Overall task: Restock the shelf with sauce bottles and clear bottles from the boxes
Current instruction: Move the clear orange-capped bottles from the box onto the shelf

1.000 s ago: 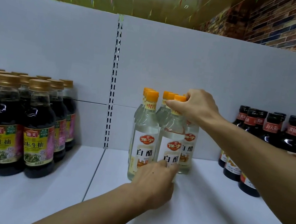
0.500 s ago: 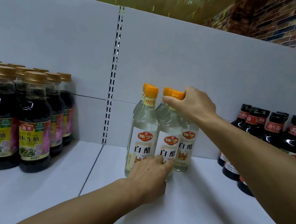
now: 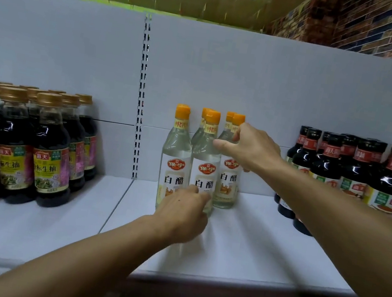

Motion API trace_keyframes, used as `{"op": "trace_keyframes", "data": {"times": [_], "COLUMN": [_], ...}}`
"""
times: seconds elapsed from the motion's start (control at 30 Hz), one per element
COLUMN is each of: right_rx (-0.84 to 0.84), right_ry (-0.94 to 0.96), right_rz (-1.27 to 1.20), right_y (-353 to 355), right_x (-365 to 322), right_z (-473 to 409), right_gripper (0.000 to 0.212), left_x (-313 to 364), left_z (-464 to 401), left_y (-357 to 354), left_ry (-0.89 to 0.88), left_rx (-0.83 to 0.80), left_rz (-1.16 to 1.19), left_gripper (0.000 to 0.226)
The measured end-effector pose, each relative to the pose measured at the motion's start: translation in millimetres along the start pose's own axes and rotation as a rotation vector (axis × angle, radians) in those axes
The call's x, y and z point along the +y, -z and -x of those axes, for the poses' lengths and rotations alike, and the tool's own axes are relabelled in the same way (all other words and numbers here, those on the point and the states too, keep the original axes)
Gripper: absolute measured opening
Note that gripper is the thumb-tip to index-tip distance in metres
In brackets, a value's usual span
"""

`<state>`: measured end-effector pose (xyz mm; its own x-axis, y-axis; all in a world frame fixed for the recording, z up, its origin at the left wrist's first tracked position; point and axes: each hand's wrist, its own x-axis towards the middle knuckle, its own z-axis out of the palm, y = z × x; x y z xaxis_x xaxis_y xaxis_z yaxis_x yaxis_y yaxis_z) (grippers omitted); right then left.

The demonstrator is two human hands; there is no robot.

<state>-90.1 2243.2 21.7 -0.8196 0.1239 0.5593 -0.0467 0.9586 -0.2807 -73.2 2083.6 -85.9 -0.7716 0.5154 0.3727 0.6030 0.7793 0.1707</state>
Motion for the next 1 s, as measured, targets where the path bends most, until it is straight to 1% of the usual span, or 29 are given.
{"op": "trace_keyframes", "data": {"times": [0.17,0.23,0.3,0.43,0.67,0.8,1.0], "right_rx": [-0.037,-0.068,-0.101,-0.149,-0.201,-0.219,-0.26], "right_ry": [0.02,0.031,0.046,0.093,0.123,0.11,0.032], "right_rz": [-0.011,-0.019,-0.019,-0.054,-0.097,-0.082,-0.12], "right_y": [12.0,15.9,17.5,18.0,15.3,12.8,-6.8], "right_x": [14.9,19.3,20.7,23.2,23.3,22.5,15.1], "right_z": [38.0,55.7,72.1,100.7,143.0,164.0,200.7], "right_gripper": [0.04,0.041,0.042,0.035,0.037,0.037,0.033], "left_x": [22.0,30.6,37.7,50.9,58.8,59.3,56.9], "left_z": [20.7,30.9,41.7,65.6,100.0,117.5,148.4], "left_y": [2.8,2.5,2.0,-0.6,-9.9,-14.9,-20.2], "left_ry": [0.05,0.07,0.102,0.164,0.227,0.203,0.09], "left_rx": [0.084,0.102,0.102,0.109,0.12,0.137,0.17], "left_rz": [0.024,0.027,0.037,0.068,0.083,0.117,0.192], "left_gripper": [0.042,0.039,0.039,0.043,0.044,0.04,0.029]}}
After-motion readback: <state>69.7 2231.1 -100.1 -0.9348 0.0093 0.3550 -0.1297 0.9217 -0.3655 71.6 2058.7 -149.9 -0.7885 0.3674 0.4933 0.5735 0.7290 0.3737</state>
